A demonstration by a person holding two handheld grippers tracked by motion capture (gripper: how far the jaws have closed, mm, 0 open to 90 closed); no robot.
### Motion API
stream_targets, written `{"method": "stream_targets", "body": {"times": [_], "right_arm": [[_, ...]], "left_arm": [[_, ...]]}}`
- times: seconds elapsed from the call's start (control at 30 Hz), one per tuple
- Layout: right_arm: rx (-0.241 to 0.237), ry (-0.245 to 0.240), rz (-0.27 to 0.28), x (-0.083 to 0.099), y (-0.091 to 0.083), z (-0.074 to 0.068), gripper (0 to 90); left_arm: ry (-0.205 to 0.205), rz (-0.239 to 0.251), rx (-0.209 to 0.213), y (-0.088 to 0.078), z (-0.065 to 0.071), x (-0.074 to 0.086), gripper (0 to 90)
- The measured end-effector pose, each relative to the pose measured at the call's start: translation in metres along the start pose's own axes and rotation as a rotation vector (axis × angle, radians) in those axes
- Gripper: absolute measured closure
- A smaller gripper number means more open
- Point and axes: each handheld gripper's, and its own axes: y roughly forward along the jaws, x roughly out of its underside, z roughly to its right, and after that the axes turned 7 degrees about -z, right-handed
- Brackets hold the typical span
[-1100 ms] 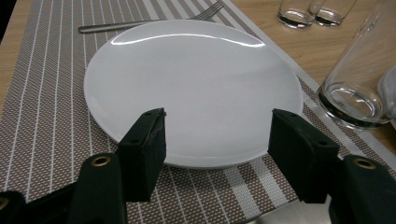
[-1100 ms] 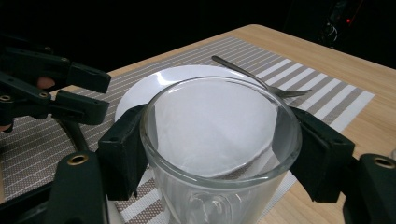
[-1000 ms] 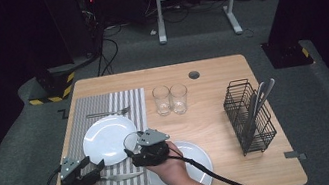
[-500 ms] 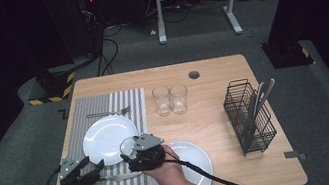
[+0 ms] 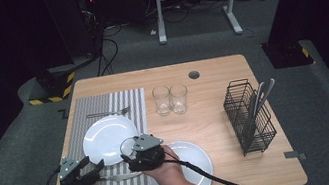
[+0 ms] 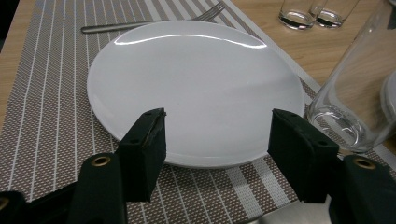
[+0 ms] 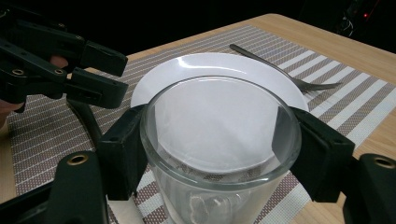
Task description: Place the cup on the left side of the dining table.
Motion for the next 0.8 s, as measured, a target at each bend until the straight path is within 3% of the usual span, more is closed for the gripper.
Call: {"method": "stream_targets", "body": {"times": [0.8], "right_arm": [[-0.007,-0.008,0.004,0.0024,-0.0009,-0.0012,27.6]], "left_arm": [[0.001,-0.004,0.001,0.0005,0.0005,-0.0001,37.0]]}}
